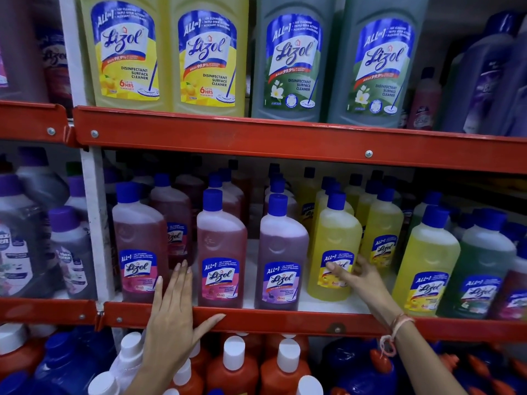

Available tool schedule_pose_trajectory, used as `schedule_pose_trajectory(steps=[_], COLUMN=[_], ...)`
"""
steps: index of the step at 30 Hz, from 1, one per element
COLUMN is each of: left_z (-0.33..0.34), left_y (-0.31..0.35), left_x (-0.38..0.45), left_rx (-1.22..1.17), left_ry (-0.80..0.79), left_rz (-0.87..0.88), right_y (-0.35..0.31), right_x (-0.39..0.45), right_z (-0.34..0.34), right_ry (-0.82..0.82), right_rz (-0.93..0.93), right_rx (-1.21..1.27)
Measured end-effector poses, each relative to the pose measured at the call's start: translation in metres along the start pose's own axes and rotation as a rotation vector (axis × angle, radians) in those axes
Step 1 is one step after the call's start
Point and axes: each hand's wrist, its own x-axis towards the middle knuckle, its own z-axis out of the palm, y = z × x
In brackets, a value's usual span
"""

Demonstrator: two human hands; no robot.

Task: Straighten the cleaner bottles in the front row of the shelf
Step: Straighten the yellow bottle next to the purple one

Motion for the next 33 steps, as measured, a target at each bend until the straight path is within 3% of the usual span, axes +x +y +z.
schedule_pose_trajectory(steps=[17,20,23,25,28,30,33], left_z=[-0.014,-0.016,-0.029,-0.042,-0.048,-0.048,-0.053], left_y=[0.006,0.007,0.018,0.028,0.034,0.033,0.035], left_x=[-0.006,-0.011,-0.017,-0.020,-0.017,-0.013,-0.007], left_rx=[-0.075,-0.192,-0.533,-0.717,-0.907,-0.982,-0.996], left_ry=[-0.099,-0.074,-0.048,-0.086,-0.066,-0.090,-0.136], left_rz=[-0.039,-0.056,-0.192,-0.299,-0.373,-0.403,-0.409], right_y=[-0.005,-0.003,-0.006,-0.018,-0.034,-0.043,-0.057], right_x=[-0.064,-0.085,-0.106,-0.115,-0.119,-0.120,-0.122], right_z=[0.007,0.024,0.053,0.077,0.115,0.138,0.163], right_ry=[0.021,0.284,0.538,0.469,0.147,-0.060,-0.218], right_rz=[-0.110,-0.154,-0.254,-0.285,-0.210,-0.128,-0.006], right_rx=[-0.224,-0.188,-0.085,-0.001,0.112,0.112,0.042])
